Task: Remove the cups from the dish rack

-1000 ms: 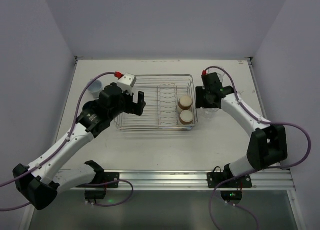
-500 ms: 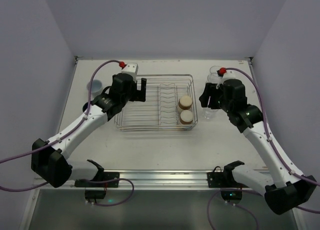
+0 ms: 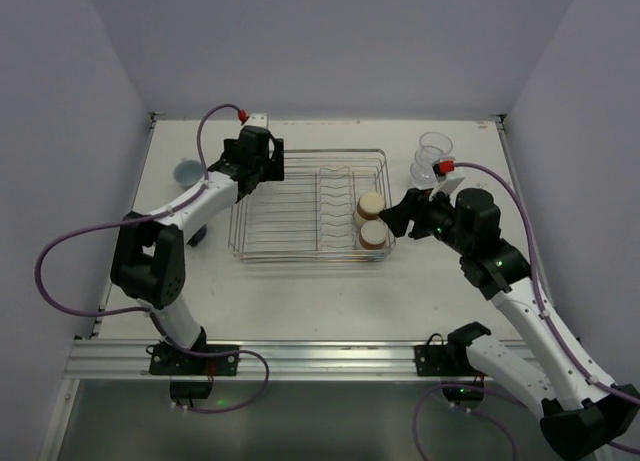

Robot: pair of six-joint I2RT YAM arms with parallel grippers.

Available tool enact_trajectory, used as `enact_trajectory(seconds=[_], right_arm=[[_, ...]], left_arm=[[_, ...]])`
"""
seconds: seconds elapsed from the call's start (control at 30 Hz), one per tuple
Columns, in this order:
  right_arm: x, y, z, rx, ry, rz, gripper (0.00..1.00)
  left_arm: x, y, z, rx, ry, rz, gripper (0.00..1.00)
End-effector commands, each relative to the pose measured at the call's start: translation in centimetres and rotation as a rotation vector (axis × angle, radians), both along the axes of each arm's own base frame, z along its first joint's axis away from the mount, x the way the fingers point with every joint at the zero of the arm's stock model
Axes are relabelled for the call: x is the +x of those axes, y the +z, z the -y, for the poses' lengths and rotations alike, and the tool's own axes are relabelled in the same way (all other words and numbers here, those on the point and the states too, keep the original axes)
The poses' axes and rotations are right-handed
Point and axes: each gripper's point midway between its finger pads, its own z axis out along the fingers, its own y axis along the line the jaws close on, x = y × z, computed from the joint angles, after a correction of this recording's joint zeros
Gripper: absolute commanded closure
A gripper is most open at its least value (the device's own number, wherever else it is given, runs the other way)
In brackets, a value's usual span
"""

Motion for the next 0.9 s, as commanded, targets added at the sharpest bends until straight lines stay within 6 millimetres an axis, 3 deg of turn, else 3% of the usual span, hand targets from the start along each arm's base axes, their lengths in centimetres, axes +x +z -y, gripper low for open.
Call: enact_trajectory(seconds=[0.0,0.4,0.5,0.57,0.63,0.7,0.73,0.77,0.8,0.83,0.87], right_arm=[[-0.4,1.3,-1.2,0.057,0.062,0.049,0.37],[-0.3,1.7,-1.6,0.085,0.065,0.054,0.37],[-0.2,1.5,-1.8,0.094,0.069,0.043,0.37],[0.0,1.6,-2.0,0.1,0.076,0.036,0.37],[0.0,1.7,-2.3,0.11,0.084,0.031,0.37],[0.0,1.9,-2.7,0.129,0.097,0.031,0.36],[-0.1,2.1,-3.0,0.153,0.098,0.023,0.36],[-0.1,2.3,-3.1,0.172,0.1,0.021,0.34],[-0.2,2.6,-3.6,0.202,0.118,0.036,0.32],[-0.4,3.0,-4.1,0.248,0.124,0.025,0.31],[-0.5,3.1,-4.4,0.277,0.134,0.023,0.28]], left_arm=[[2.6,1.5,0.7,-0.013,-0.008,0.063,0.03],[3.8,-2.9,0.6,0.012,0.023,0.013,0.11],[4.1,-2.8,1.1,-0.006,0.006,0.034,0.33],[3.8,-2.2,1.2,-0.024,-0.003,0.05,0.43],[3.4,-0.2,1.8,-0.068,-0.023,0.088,0.55],[2.6,0.8,2.4,-0.118,-0.053,0.12,0.61],[1.9,3.1,3.4,-0.174,-0.104,0.166,0.63],[1.0,3.1,3.8,-0.205,-0.133,0.178,0.64],[0.1,6.4,5.1,-0.296,-0.197,0.261,0.66],[-0.7,7.5,5.7,-0.341,-0.229,0.292,0.67],[-2.0,6.9,6.2,-0.404,-0.241,0.277,0.68]])
